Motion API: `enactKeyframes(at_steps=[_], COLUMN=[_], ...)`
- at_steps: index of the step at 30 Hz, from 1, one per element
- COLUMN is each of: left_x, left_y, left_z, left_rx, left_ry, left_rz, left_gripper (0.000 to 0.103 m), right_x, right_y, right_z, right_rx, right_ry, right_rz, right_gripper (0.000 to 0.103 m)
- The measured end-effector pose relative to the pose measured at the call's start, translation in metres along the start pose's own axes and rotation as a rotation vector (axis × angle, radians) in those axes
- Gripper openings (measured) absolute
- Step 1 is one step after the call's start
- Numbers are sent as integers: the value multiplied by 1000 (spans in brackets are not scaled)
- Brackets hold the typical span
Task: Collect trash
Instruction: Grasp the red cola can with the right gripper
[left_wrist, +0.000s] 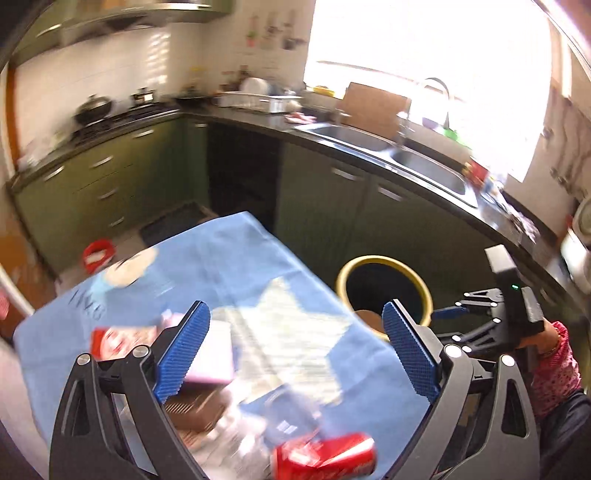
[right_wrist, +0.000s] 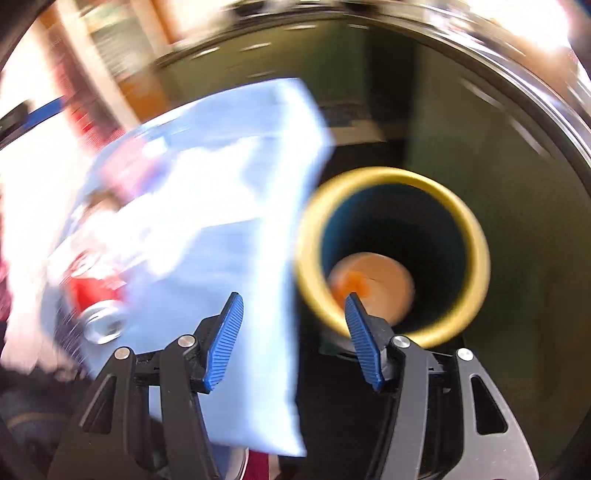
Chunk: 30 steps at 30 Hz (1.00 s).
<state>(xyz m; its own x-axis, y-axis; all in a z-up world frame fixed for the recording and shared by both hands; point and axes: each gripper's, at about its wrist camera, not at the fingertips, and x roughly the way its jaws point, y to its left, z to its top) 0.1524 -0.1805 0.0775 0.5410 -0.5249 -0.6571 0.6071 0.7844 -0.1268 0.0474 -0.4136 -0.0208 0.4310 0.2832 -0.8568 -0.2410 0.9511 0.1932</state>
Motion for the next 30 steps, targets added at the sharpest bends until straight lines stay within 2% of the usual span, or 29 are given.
enactKeyframes(at_steps=[6,8,12,16,20,30], left_x=[-48,-63,-76,-81,-79,-75], left_y=[72,92,105,108,102,106], left_z=[-75,-97,-122,-139,-148,-156], left_rx=[-149,-193,-221,-209,-193,-190], left_ry=[-17,-25,-45,-49,-44,-36], left_rz=[121,150,186,197,183,168], left_gripper=[96,96,96,96,96,96], right_x=[7,14,45,77,102,135], right_y=[115,147,189,206,211,222], right_z=[21,26,32,28,28,16], right_rx=[-333,-424,-559,-623,-634,-669], right_ry=[52,87,192,290,359,429], right_rz=[115,120,104,55,12,-49], right_gripper=[55,55,55,54,53,45])
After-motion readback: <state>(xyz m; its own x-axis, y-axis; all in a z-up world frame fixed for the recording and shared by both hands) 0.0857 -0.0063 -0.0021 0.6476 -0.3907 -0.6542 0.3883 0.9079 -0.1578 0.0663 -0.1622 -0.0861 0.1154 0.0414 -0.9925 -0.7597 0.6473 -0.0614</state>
